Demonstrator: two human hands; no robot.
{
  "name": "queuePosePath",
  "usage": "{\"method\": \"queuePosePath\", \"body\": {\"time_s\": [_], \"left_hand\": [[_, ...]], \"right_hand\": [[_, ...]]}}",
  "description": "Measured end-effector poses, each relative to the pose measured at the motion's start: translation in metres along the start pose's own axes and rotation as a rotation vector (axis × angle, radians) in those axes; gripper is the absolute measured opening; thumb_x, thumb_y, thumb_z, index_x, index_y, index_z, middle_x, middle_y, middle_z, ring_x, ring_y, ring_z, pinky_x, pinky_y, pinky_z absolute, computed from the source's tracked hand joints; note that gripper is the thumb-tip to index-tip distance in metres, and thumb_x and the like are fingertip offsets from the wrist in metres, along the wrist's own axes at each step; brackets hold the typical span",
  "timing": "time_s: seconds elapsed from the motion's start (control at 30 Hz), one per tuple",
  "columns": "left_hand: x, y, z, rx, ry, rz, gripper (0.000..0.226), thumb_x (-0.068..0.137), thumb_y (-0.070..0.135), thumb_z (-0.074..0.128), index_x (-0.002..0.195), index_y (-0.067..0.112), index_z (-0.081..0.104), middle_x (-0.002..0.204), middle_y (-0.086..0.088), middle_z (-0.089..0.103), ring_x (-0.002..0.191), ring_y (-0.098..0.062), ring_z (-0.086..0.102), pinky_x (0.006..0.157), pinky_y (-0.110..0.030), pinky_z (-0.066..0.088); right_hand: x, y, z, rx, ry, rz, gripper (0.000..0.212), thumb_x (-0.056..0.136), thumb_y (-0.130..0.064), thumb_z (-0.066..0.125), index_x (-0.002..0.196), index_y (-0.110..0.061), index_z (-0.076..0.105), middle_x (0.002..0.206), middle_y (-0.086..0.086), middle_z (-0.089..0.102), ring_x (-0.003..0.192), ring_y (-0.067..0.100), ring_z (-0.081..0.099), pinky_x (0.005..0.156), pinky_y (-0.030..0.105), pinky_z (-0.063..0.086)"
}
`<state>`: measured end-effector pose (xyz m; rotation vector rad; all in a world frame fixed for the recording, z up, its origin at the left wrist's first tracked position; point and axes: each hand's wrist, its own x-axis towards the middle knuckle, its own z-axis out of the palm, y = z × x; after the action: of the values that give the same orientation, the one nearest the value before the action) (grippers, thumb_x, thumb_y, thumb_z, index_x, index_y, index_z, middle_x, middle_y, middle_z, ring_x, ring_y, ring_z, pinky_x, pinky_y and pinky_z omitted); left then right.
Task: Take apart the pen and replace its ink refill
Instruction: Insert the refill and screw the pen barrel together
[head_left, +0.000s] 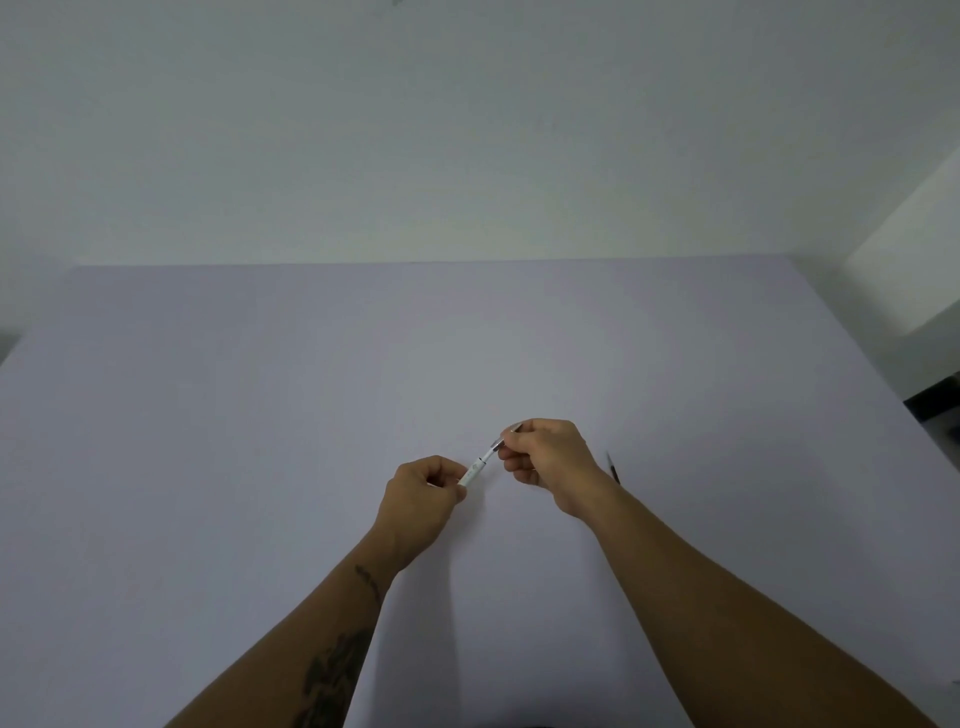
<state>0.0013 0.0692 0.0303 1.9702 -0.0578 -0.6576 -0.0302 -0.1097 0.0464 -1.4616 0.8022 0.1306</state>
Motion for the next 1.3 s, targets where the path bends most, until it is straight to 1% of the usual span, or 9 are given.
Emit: {"method": "queuePosePath", "body": {"time_s": [0.3,0.43,0.6,0.83,0.9,0.97,1.13,1.2,1.3], "left_hand": [[-0.001,0.008,-0.002,0.083,0.022,0.087,0.02,0.091,0.006,0.059,0.091,0.018,0.075,0.07,0.004,0.063,0.052,-0.008,0.046,0.046,-0.014,0.038],[-0.003,0.011,-0.001,0.093,0.02,0.1,0.02,0.092,0.007,0.058,0.091,0.018,0.075,0.07,0.004,0.063,0.053,-0.009,0.047,0.046,-0.014,0.037],[-0.003,0.01,-0.004,0.105,0.016,0.099,0.022,0.091,0.007,0.059,0.086,0.021,0.075,0.069,0.003,0.062,0.052,-0.008,0.046,0.044,-0.011,0.037],[-0.003,0.011,-0.007,0.152,0.004,0.106,0.02,0.089,0.003,0.06,0.087,0.017,0.074,0.07,0.002,0.06,0.054,-0.01,0.047,0.05,-0.018,0.039],[-0.003,0.012,-0.009,0.165,0.014,0.112,0.02,0.088,0.003,0.06,0.086,0.017,0.074,0.07,0.003,0.061,0.055,-0.011,0.048,0.052,-0.02,0.04],[-0.003,0.013,-0.009,0.183,0.015,0.118,0.02,0.087,0.003,0.061,0.085,0.017,0.074,0.07,0.003,0.062,0.056,-0.011,0.049,0.053,-0.021,0.041],[-0.005,0.012,-0.009,0.183,0.005,0.117,0.022,0.086,0.001,0.06,0.083,0.019,0.073,0.069,0.002,0.061,0.056,-0.012,0.05,0.053,-0.022,0.042],[-0.006,0.012,-0.009,0.188,0.004,0.123,0.023,0.087,0.001,0.06,0.082,0.02,0.072,0.07,0.002,0.061,0.057,-0.012,0.05,0.053,-0.021,0.041],[-0.007,0.012,-0.009,0.2,0.0,0.131,0.023,0.087,0.002,0.06,0.082,0.022,0.071,0.073,0.003,0.062,0.06,-0.012,0.051,0.055,-0.02,0.041]], "right_hand": [[-0.011,-0.01,-0.001,-0.058,-0.086,0.067,0.013,0.082,-0.003,0.057,0.076,-0.005,0.069,0.073,0.014,0.075,0.058,0.018,0.068,0.053,0.026,0.054],[-0.012,-0.011,-0.001,-0.133,-0.055,0.027,0.012,0.081,-0.004,0.058,0.08,-0.004,0.07,0.073,0.012,0.074,0.06,0.018,0.066,0.055,0.026,0.053],[-0.016,-0.006,-0.007,-0.288,-0.068,-0.013,0.018,0.082,-0.015,0.064,0.086,0.001,0.07,0.069,0.007,0.068,0.058,0.017,0.058,0.055,0.026,0.048],[-0.025,-0.009,-0.009,-0.414,-0.105,0.013,0.033,0.084,-0.037,0.061,0.074,-0.008,0.071,0.064,-0.002,0.069,0.058,0.013,0.06,0.054,0.023,0.047],[-0.027,-0.008,-0.012,-0.44,-0.096,-0.029,0.034,0.08,-0.041,0.064,0.081,-0.009,0.072,0.067,-0.001,0.069,0.059,0.012,0.06,0.054,0.023,0.047],[-0.027,-0.006,-0.017,-0.449,-0.064,-0.118,0.02,0.078,-0.035,0.071,0.088,-0.017,0.072,0.075,0.001,0.073,0.063,0.012,0.064,0.058,0.024,0.05],[-0.028,-0.007,-0.018,-0.601,-0.059,-0.302,0.007,0.081,-0.015,0.071,0.081,-0.022,0.071,0.077,0.005,0.073,0.063,0.013,0.063,0.059,0.027,0.052],[-0.029,-0.007,-0.016,-0.661,-0.049,-0.343,0.013,0.085,-0.019,0.067,0.073,-0.024,0.069,0.074,0.004,0.073,0.06,0.013,0.06,0.058,0.028,0.05],[-0.032,-0.005,-0.014,-0.718,-0.047,-0.337,0.032,0.091,-0.033,0.059,0.061,-0.022,0.062,0.063,0.0,0.064,0.048,0.009,0.046,0.046,0.02,0.037]]}}
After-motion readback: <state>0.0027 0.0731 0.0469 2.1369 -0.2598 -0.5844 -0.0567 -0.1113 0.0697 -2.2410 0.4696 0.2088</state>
